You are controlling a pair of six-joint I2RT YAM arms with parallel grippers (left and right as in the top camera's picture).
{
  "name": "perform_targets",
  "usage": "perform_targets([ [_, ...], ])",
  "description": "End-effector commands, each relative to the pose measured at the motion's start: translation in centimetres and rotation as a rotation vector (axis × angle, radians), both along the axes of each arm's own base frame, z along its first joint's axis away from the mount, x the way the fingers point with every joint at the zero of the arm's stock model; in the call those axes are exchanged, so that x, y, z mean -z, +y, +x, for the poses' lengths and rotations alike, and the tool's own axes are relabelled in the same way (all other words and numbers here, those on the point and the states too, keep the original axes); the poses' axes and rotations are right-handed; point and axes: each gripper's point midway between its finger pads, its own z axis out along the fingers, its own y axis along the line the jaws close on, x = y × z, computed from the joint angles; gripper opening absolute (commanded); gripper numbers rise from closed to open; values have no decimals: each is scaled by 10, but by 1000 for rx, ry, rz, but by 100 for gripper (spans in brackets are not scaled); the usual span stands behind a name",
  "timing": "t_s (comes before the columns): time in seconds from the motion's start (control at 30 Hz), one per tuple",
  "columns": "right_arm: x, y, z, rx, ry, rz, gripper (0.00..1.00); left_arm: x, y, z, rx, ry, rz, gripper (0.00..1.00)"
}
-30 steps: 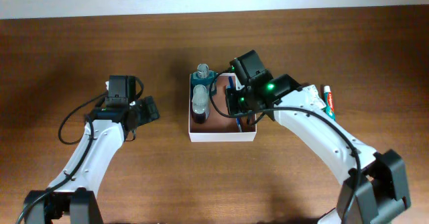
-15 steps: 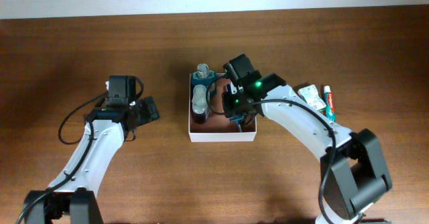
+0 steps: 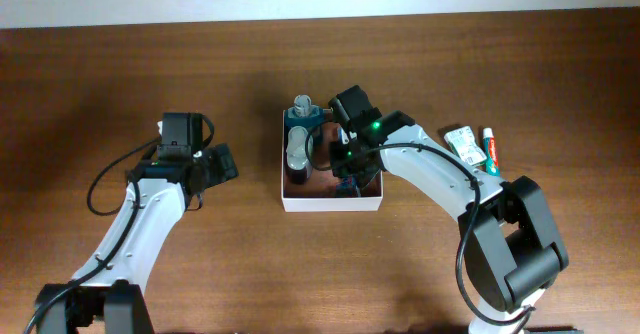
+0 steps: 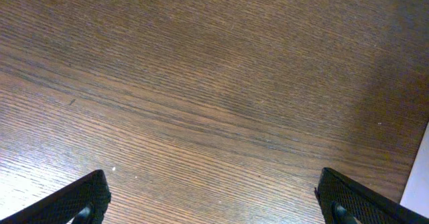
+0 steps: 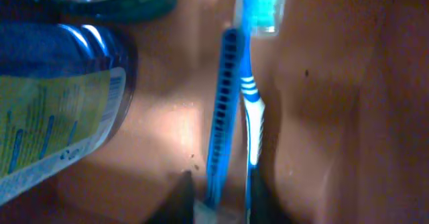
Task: Pack container
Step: 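Open the right gripper and withdraw it toward the toothpaste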
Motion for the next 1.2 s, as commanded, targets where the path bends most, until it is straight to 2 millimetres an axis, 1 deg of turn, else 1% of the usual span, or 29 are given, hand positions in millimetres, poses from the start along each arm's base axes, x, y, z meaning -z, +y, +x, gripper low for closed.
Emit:
perform_targets([
  [0.0,2,1,1,1,0,-7,28,4,2,-2,3,13,11,99],
  [0.13,1,4,0,-3,5,7,29,4,2,-2,3,13,11,99],
  [0.23,-9,8,2,-12,-7,33,29,4,2,-2,3,13,11,99],
  [0.33,-34,10,6,-16,-47,51,29,4,2,-2,3,13,11,99],
  [0.43,-70,9,10,-31,-104,66,29,4,2,-2,3,13,11,100],
  [0.5,-92,2,12,-14,-137,65,29,4,2,-2,3,13,11,99],
  [0.57,-111,-14,14,12,-172,36,29,4,2,-2,3,13,11,99],
  [0.63,-124,-32,15,18,-203,-1,29,4,2,-2,3,13,11,99],
  [0.67,-129,-43,16,27,-212,-24,29,4,2,-2,3,13,11,99],
  [0.7,-133,-59,16,51,-217,-55,29,4,2,-2,3,13,11,99],
  [0.8,-136,-99,14,100,-202,-134,29,4,2,-2,3,13,11,99],
  [0.97,-127,-158,12,201,-131,-188,30,4,2,-2,3,13,11,99],
  [1.07,-120,-185,12,226,-112,-210,40,4,2,-2,3,13,11,99],
  [1.1,-117,-194,12,230,-105,-219,45,4,2,-2,3,13,11,99],
  [1.13,-114,-201,12,233,-99,-226,54,4,2,-2,3,13,11,99],
  [1.17,-111,-207,12,229,-93,-233,59,4,2,-2,3,13,11,99],
])
